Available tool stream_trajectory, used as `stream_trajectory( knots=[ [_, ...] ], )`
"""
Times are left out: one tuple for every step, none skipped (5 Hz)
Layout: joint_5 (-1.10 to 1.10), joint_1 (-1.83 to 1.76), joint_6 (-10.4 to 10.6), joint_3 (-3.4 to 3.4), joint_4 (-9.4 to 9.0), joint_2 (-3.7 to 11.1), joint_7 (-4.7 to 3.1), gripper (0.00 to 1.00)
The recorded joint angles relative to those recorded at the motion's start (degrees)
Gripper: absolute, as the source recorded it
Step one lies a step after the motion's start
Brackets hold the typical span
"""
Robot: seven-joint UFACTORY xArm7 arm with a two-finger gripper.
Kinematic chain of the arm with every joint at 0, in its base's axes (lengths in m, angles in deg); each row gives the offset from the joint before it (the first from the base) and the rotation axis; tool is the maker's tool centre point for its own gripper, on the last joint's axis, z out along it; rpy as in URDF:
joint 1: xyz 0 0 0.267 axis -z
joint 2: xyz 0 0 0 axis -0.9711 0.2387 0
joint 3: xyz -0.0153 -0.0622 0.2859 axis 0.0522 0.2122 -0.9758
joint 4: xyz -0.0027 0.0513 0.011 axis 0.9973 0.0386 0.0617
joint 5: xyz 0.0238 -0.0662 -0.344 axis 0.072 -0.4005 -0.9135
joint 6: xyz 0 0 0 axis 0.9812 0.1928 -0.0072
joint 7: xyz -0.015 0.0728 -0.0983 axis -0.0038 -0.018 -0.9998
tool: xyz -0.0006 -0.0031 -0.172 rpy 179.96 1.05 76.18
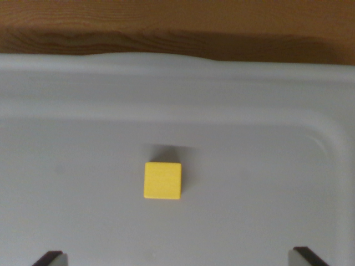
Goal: Pick yellow cube
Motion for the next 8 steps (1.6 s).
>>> stream_trajectory(
  knots=[
    [0.0,0.0,0.0,0.0,0.0,0.0,0.0,0.0],
    [0.37,-0.01,2.53,-0.06,-0.97,2.22,-0.05,0.0],
    [0.37,-0.01,2.53,-0.06,-0.97,2.22,-0.05,0.0],
    [0.75,-0.01,5.18,-0.12,-1.99,4.55,-0.1,0.0],
    [0.75,-0.01,5.18,-0.12,-1.99,4.55,-0.1,0.0],
    [1.12,-0.02,7.78,-0.19,-2.98,6.82,-0.15,0.0],
    [1.12,-0.02,7.78,-0.19,-2.98,6.82,-0.15,0.0],
    [1.51,-0.03,10.5,-0.25,-4.02,9.21,-0.21,0.0]
  ],
)
